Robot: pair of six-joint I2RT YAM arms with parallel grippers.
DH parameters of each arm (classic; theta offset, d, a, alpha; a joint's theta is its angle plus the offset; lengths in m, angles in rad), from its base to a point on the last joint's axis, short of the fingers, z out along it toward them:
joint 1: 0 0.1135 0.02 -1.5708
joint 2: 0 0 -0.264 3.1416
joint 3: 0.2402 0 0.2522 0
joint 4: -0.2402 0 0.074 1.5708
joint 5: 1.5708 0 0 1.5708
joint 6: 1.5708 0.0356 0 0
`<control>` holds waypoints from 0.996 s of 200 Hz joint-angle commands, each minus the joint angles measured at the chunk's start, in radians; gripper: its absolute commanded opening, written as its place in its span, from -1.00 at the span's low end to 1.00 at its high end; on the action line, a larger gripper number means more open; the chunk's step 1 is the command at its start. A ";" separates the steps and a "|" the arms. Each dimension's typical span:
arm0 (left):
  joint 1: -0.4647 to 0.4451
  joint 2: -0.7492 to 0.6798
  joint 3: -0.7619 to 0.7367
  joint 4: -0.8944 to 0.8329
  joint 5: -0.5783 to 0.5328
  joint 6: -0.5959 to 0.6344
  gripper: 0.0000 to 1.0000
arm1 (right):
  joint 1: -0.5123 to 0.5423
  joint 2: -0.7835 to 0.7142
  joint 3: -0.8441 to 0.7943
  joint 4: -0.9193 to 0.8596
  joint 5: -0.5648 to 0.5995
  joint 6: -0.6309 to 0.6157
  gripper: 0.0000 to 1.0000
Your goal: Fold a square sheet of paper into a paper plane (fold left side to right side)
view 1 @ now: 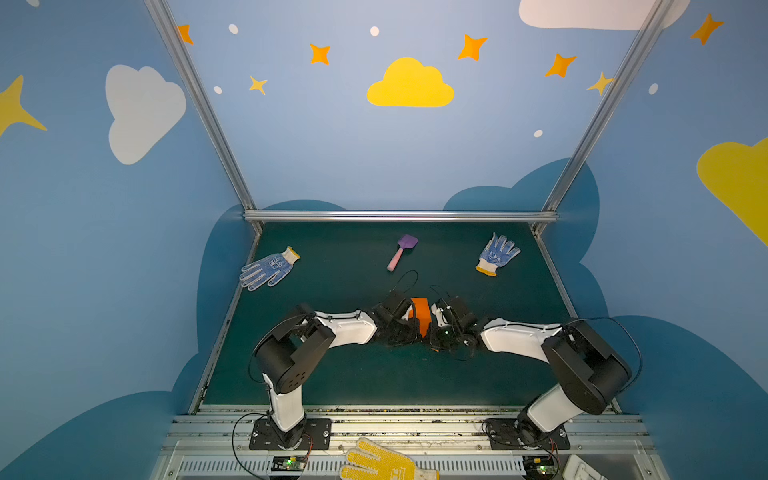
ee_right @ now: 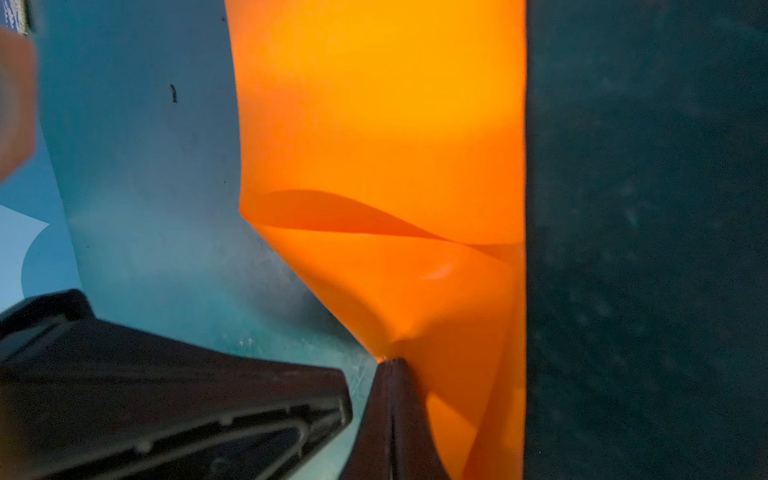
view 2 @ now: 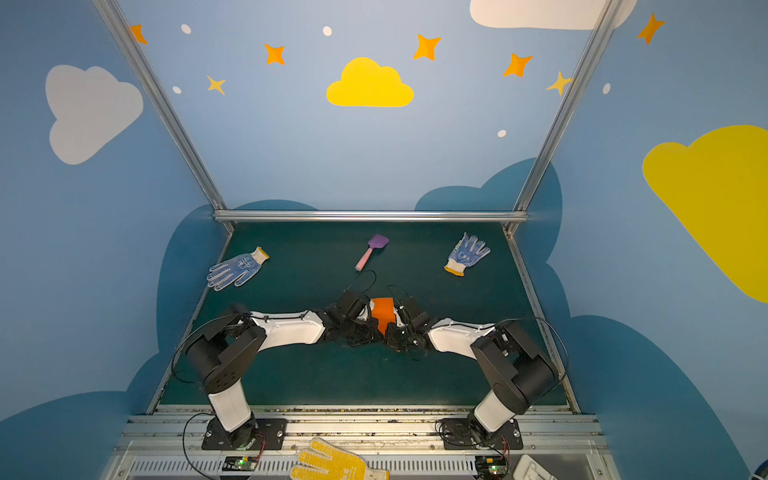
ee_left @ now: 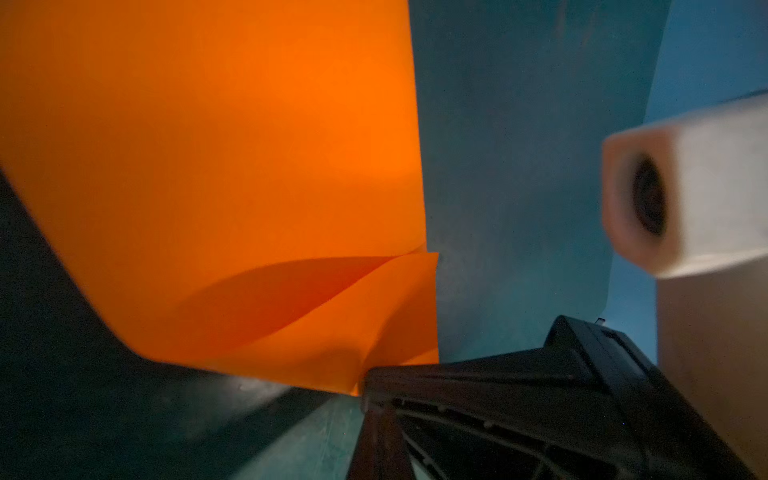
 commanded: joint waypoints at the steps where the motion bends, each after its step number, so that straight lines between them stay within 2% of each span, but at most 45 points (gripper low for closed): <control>1: 0.003 0.025 0.031 -0.008 -0.009 0.023 -0.93 | -0.004 0.053 -0.033 -0.060 0.052 -0.001 -1.00; 96: 0.042 0.103 0.006 0.015 -0.027 0.042 -0.93 | -0.015 0.055 -0.044 -0.064 0.052 -0.008 -1.00; 199: 0.150 0.050 -0.118 0.039 -0.056 0.061 -0.93 | -0.031 0.049 -0.059 -0.068 0.048 -0.019 -1.00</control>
